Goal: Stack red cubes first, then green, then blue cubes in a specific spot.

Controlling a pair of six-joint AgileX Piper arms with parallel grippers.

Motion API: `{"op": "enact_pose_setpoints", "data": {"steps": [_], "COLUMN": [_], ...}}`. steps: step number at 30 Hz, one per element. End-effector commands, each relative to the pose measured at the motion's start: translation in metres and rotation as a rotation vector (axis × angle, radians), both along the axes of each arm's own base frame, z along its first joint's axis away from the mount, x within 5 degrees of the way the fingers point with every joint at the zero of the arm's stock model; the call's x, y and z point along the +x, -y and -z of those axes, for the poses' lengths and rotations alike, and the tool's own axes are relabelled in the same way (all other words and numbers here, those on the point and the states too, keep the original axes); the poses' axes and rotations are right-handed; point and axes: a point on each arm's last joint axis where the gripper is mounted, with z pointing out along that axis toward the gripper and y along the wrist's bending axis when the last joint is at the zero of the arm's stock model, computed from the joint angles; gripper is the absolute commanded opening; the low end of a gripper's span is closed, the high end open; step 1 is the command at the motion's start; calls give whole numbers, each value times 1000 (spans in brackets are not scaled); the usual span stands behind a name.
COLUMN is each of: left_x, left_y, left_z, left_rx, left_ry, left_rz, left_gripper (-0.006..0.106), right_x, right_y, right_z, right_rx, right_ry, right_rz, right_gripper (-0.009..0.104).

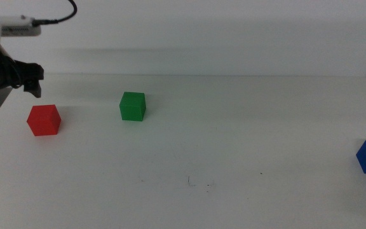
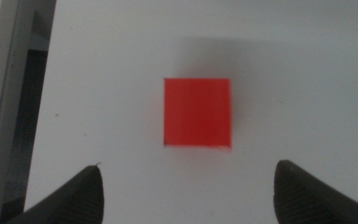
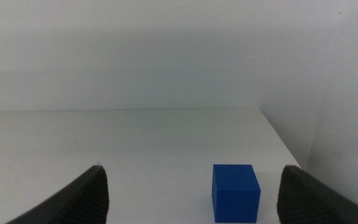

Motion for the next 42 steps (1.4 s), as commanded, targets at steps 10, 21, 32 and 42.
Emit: {"op": "enact_pose_setpoints", "data": {"steps": [10,21,32,42], "left_x": [43,60,52,-20], "left_y": [-8,-6,27,246], "left_z": [56,110,74,38], "left_rx": [17,-22,-95,-93], "left_ry": [-17,-42,-26,-49], "left_rz": [30,56,71,119], "left_gripper": [94,93,16,-2], "right_x": [0,0,0,0], "right_y": [1,1,1,1], "right_z": [0,0,0,0], "right_rx": [-11,-11,-11,-11], "right_ry": [7,7,7,7], "right_rz": [8,8,8,8], "right_gripper": [90,90,90,90]}}
